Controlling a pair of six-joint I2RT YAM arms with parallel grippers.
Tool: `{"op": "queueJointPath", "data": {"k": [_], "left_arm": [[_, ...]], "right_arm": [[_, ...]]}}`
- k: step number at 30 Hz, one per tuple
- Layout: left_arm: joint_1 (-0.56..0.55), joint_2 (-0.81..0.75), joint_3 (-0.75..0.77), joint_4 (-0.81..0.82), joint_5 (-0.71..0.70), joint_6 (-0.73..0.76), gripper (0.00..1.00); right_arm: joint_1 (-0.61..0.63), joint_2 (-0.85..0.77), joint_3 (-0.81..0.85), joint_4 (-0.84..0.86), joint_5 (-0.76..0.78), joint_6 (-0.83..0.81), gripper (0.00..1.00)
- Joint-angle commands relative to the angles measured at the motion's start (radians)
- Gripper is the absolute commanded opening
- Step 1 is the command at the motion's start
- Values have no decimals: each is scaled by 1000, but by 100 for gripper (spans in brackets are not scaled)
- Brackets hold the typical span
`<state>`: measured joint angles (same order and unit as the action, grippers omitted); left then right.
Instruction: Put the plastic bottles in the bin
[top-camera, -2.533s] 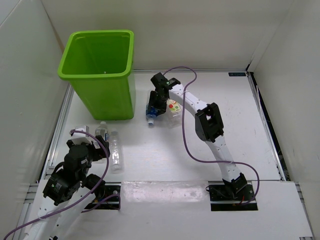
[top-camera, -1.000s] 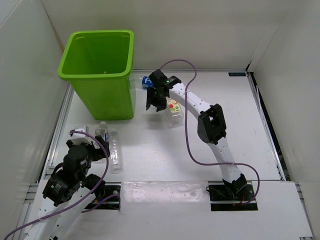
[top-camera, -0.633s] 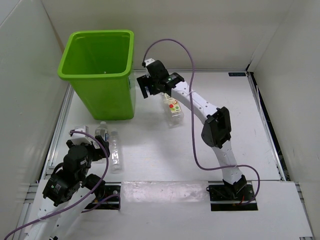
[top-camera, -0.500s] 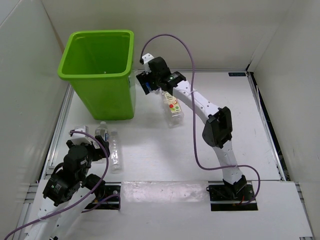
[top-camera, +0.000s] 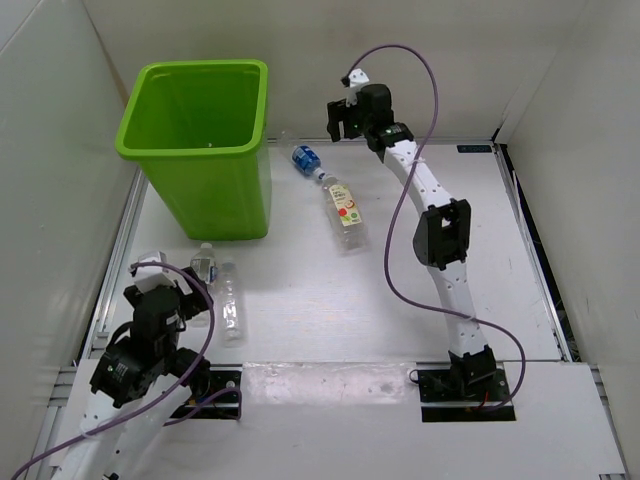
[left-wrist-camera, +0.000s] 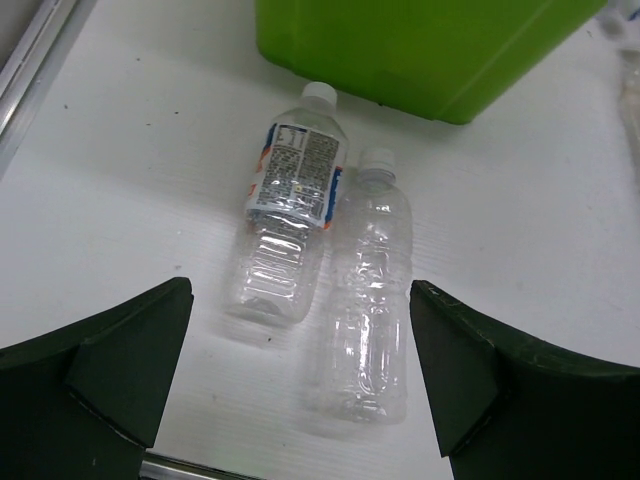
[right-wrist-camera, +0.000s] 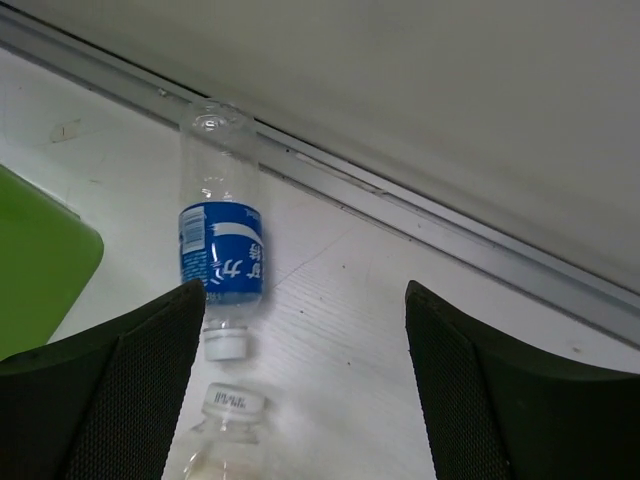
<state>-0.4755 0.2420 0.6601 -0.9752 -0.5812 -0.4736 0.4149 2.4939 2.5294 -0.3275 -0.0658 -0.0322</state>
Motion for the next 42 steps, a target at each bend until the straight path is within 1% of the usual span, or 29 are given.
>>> {"op": "queueJointPath", "data": {"k": [1, 2, 6, 7, 9, 10, 12, 13, 14, 15, 19, 24, 26, 28, 29, 30, 33, 39, 42], "left_arm": [[8, 48, -2, -11, -72, -46, 100], [6, 74, -1, -10, -74, -48, 100], [8, 131, 4, -11, -65, -59, 100], [8, 137, 4, -10, -66, -63, 100], [8, 169, 4, -3, -72, -66, 100], [6, 180, 9, -3, -75, -69, 100], [9, 207, 15, -16, -98, -86, 100], [11, 212, 19, -23, -104, -94, 100], [9, 218, 18, -25, -127, -105, 100], [9, 221, 19, -25, -132, -109, 100], [9, 227, 13, -19, -178, -117, 100], [11, 258, 9, -7, -206, -120, 100], [11, 270, 7, 1, -210, -120, 100], [11, 309, 15, 0, -204, -120, 100], [11, 324, 19, -3, -203, -129, 100], [11, 344, 22, -5, -200, -128, 100], [11, 365, 36, -10, -183, -128, 100], [11, 338, 73, -57, -163, -134, 100], [11, 298, 111, -117, -157, -157, 100]], "right_arm": [[-16, 71, 45, 134, -117, 89, 82], [-30, 91, 48, 168, -124, 104, 81], [-62, 132, 71, 206, -152, 195, 81], [-62, 147, 74, 212, -160, 248, 81], [-74, 178, 92, 231, -180, 285, 84], [-77, 197, 97, 249, -187, 348, 84], [-85, 227, 118, 274, -224, 380, 86], [-79, 247, 127, 284, -226, 414, 86], [-82, 261, 172, 288, -220, 419, 87], [-85, 276, 180, 310, -213, 443, 89], [-103, 293, 181, 350, -200, 498, 89], [-123, 293, 167, 357, -230, 522, 89], [-134, 292, 164, 341, -249, 505, 89], [-140, 274, 134, 341, -275, 479, 87], [-148, 255, 94, 350, -278, 491, 85], [-146, 244, 56, 360, -293, 494, 85], [-134, 223, 31, 380, -302, 460, 85], [-113, 204, 6, 396, -293, 448, 85], [-88, 163, -75, 435, -257, 443, 85]]}}
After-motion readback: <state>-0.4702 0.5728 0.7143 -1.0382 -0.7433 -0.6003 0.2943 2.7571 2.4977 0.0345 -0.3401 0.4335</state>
